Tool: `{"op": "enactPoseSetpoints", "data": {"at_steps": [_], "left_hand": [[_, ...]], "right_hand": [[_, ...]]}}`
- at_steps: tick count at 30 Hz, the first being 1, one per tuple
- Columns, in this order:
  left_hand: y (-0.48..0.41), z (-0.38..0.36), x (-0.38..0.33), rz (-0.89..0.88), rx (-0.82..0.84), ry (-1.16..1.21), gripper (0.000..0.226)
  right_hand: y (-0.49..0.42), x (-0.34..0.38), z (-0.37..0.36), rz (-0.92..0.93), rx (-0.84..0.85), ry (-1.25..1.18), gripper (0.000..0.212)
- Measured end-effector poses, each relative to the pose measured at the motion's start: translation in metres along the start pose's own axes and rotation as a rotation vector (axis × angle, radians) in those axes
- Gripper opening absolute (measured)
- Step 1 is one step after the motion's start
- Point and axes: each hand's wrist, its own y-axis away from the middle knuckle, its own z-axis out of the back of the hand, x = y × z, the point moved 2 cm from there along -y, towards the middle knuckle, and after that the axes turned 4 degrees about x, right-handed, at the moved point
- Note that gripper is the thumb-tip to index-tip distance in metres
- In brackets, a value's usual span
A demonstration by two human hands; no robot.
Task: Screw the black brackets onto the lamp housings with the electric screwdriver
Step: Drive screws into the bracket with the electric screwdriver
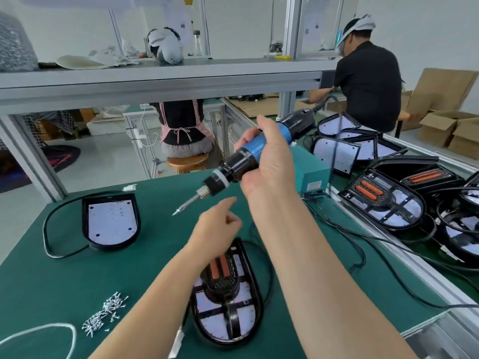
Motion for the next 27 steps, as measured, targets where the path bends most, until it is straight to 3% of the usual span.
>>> {"op": "enactPoseSetpoints", "data": {"at_steps": [3, 5, 9, 12, 15, 27], "left_hand": [[0.031, 0.032, 0.039, 0.148, -0.374, 0.036, 0.023], [0.05, 0.043, 0.058, 0.267, -0.449, 0.084, 0.03], [0.067, 0.026, 0.071, 0.471, -0.194, 0.22, 0.069], [0.073, 0.006, 0.069, 0.468, -0.05, 0.281, 0.091], [0.074, -0.009, 0.072, 0.464, -0.006, 0.379, 0.109], [0.072, -0.02, 0.077, 0.437, -0.114, 0.623, 0.072]], "right_hand": [[-0.017, 0.017, 0.017, 0.052, 0.002, 0.031, 0.018], [-0.029, 0.026, 0.033, 0.106, -0.009, 0.092, 0.018], [-0.045, 0.03, 0.066, 0.208, -0.022, 0.302, 0.017], [-0.049, 0.023, 0.088, 0.258, -0.043, 0.431, 0.017], [-0.047, 0.012, 0.101, 0.284, -0.051, 0.506, 0.018], [-0.03, -0.014, 0.091, 0.347, 0.128, 0.654, 0.018]]}}
